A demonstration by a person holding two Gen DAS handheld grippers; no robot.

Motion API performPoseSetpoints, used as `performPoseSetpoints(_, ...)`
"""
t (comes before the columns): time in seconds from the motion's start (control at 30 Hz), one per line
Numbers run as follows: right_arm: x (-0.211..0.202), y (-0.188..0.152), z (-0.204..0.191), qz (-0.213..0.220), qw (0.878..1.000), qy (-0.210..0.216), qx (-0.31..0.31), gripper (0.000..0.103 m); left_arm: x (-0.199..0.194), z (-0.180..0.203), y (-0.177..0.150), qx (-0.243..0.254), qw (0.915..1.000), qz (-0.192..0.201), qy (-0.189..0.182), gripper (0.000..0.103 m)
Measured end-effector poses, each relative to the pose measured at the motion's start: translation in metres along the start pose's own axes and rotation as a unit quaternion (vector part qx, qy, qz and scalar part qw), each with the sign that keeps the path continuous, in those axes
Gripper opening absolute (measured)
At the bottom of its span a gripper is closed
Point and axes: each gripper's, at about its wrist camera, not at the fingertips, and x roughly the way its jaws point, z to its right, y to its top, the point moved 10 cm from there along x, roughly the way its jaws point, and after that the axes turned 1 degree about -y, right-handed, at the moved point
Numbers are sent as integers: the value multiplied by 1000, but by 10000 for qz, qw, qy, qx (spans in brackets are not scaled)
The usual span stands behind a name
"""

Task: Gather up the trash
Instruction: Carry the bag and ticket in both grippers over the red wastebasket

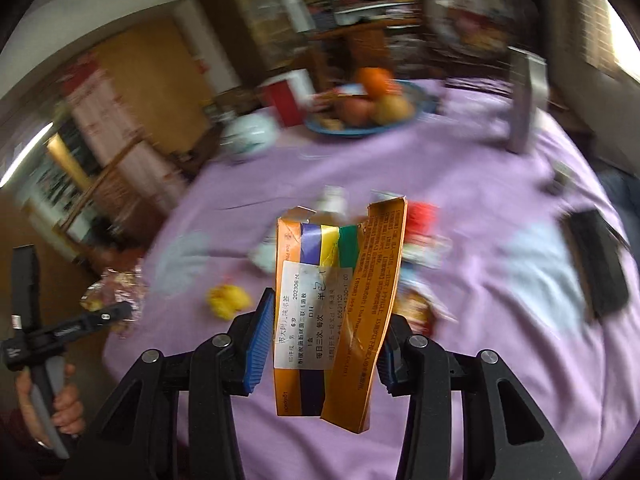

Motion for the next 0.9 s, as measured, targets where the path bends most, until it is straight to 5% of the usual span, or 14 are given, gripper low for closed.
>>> performPoseSetpoints(0.23, 41, 4, -116, -512, 9885, 1022, -986, 44, -52, -107, -29, -1205, 9892, 398, 732, 59)
performPoseSetpoints(0.47, 56, -23, -238, -934, 9625, 1770, -1830, 44, -108, -228, -92, -2504, 9556, 649, 1412, 59)
performPoseSetpoints(0.63, 50, -37, -285, -984, 9504, 1896, -2259, 44, -117, -296, -142, -3203, 9323, 502, 1601, 59)
performPoseSetpoints(0.8, 52, -38, -298, -1037, 9498, 1708, -2407, 44, -101, -336, -172, -3542, 9227, 143, 1513, 60)
performPoseSetpoints(0.9, 54, -41, -304, -1094, 9505, 1581, -2440, 45, -88, -346, -176, -3653, 9202, -53, 1404, 71)
